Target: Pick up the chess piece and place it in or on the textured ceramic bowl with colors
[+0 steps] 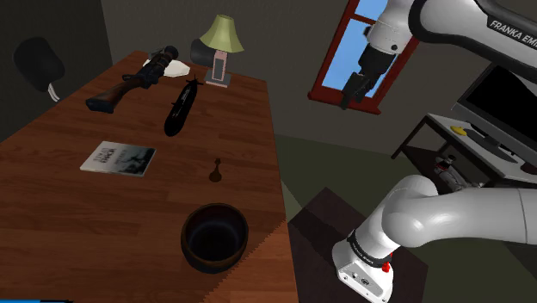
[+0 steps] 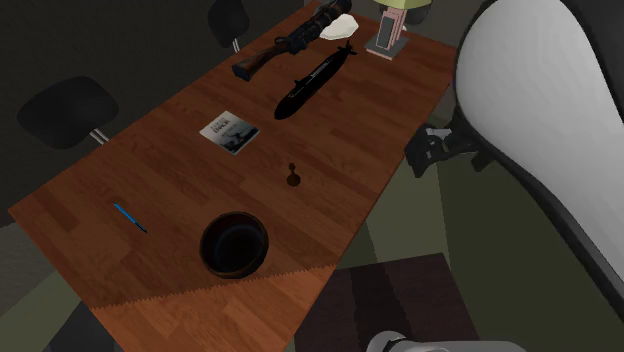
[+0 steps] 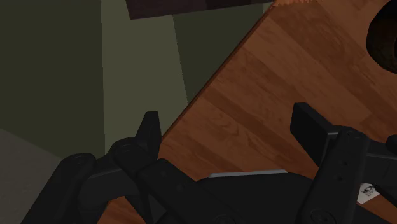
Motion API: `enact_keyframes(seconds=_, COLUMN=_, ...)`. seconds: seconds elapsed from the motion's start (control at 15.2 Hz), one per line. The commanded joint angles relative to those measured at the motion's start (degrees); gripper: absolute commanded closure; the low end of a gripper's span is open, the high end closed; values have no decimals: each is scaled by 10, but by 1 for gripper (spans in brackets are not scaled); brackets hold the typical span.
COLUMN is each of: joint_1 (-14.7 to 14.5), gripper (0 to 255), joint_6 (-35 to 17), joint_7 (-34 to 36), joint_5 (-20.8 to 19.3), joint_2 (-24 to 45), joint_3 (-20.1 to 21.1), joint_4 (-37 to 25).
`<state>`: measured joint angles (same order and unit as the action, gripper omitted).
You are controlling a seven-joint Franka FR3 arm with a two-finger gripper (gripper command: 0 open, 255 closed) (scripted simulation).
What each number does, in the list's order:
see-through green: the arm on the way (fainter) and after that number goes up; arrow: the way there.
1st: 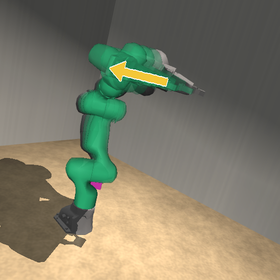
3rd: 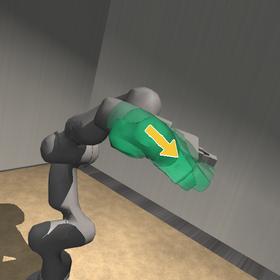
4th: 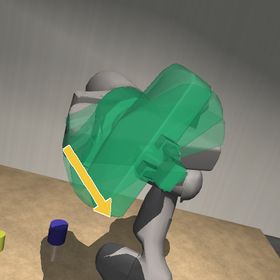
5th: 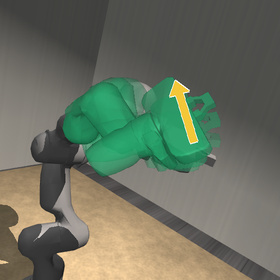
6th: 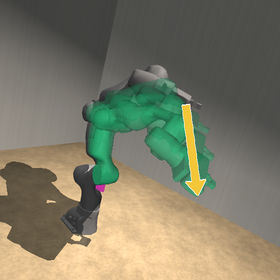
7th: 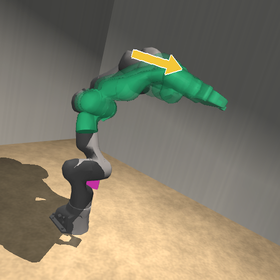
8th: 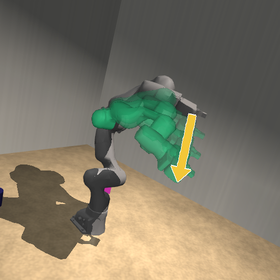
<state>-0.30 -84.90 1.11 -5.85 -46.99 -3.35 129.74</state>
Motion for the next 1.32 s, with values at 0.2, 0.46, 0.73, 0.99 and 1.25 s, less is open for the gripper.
enact_keyframes(seconds=0.2, joint_1=-2, gripper=0, joint_6=-39, joint_7=44, joint_5=21, joint_2=28, joint_3=22, joint_4=21)
enact_keyframes(seconds=0.46, joint_1=-5, gripper=0, joint_6=-93, joint_7=100, joint_5=48, joint_2=77, joint_3=50, joint_4=38)
enact_keyframes(seconds=0.73, joint_1=-8, gripper=0, joint_6=-147, joint_7=153, joint_5=70, joint_2=136, joint_3=77, joint_4=42)
enact_keyframes(seconds=0.99, joint_1=-10, gripper=0, joint_6=-200, joint_7=204, joint_5=88, joint_2=206, joint_3=101, joint_4=34)
enact_keyframes(seconds=1.25, joint_1=-12, gripper=0, joint_6=-249, joint_7=253, joint_5=100, joint_2=283, joint_3=124, joint_4=13)
